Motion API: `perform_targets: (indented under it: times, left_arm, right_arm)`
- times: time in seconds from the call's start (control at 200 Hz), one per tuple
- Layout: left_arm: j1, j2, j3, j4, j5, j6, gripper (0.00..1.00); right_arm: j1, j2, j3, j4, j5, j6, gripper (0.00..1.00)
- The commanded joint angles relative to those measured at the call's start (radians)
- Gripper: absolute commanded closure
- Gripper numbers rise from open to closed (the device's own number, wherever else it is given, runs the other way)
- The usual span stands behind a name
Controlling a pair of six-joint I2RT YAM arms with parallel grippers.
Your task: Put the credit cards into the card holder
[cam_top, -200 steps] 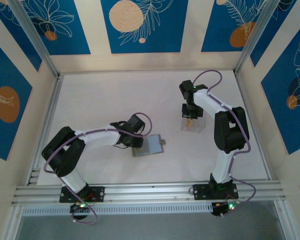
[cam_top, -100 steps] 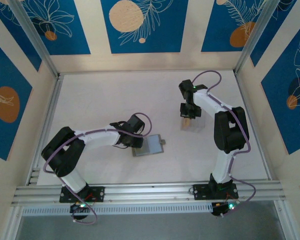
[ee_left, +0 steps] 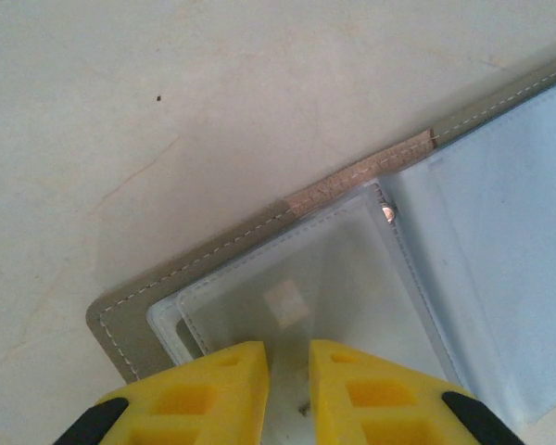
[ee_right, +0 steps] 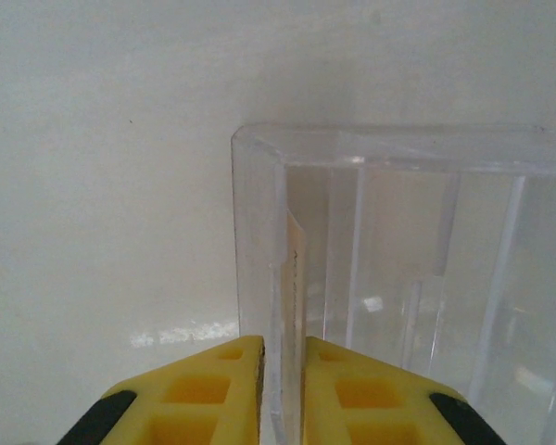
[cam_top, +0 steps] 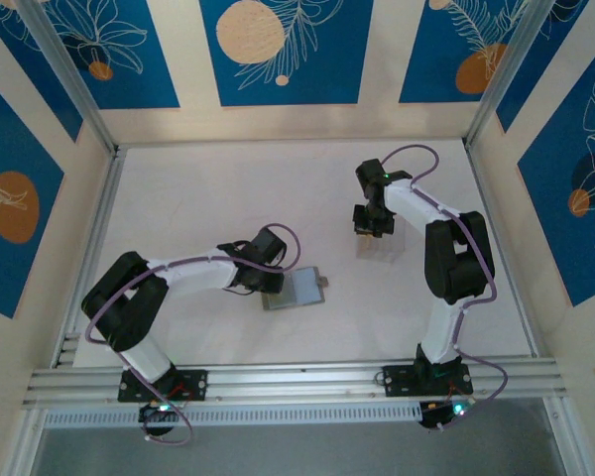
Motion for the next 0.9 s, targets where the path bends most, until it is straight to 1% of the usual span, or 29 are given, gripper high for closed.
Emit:
perform_targets:
  times: [0.0, 0.055, 0.205, 0.49, 0.615, 0.715, 0.745, 0.78, 0.895]
  left_arm:
    - [0.002, 0.029, -0.047, -0.059, 0.033, -0.012, 0.8]
    - [0.002, 0.031, -0.047, -0.059, 0.033, -0.013, 0.8]
    - [0.004, 0.034, -0.047, -0.056, 0.034, -0.012, 0.8]
    - [0.005, 0.028, -0.047, -0.06, 0.031, -0.013, 0.8]
    - [0.004, 0.029, -0.045, -0.06, 0.034, -0.016, 0.8]
    - [0.004, 0.028, -0.045, -0.063, 0.036, -0.016, 0.81]
    - [0.005, 0.026, -0.047, -0.066, 0.035, -0.015, 0.81]
    - [0.005, 0.022, -0.048, -0.065, 0.036, -0.013, 0.81]
    - [0.004, -0.007, -0.056, -0.061, 0.04, 0.003, 0.81]
  right_arm:
    - [-0.007, -0.02, -0.015, 0.003, -0.024, 0.004, 0.84]
    - [-0.005, -0.026, -0.015, -0.001, -0.022, 0.005, 0.88]
    - [-0.009, -0.065, -0.02, -0.009, -0.024, -0.002, 0.88]
    - [-0.02, -0.076, -0.012, -0.038, -0.005, -0.004, 0.97]
    - [-0.003, -0.127, 0.004, -0.075, 0.059, 0.008, 1.0]
    - [0.053, -0.211, 0.005, -0.087, 0.139, 0.008, 1.0]
    - [0.076, -0.241, -0.007, -0.067, 0.124, 0.001, 1.0]
    - [0.105, -0.277, -0.032, -0.023, 0.078, -0.012, 1.0]
    - [0.178, -0.359, -0.14, 0.156, -0.152, -0.003, 1.0]
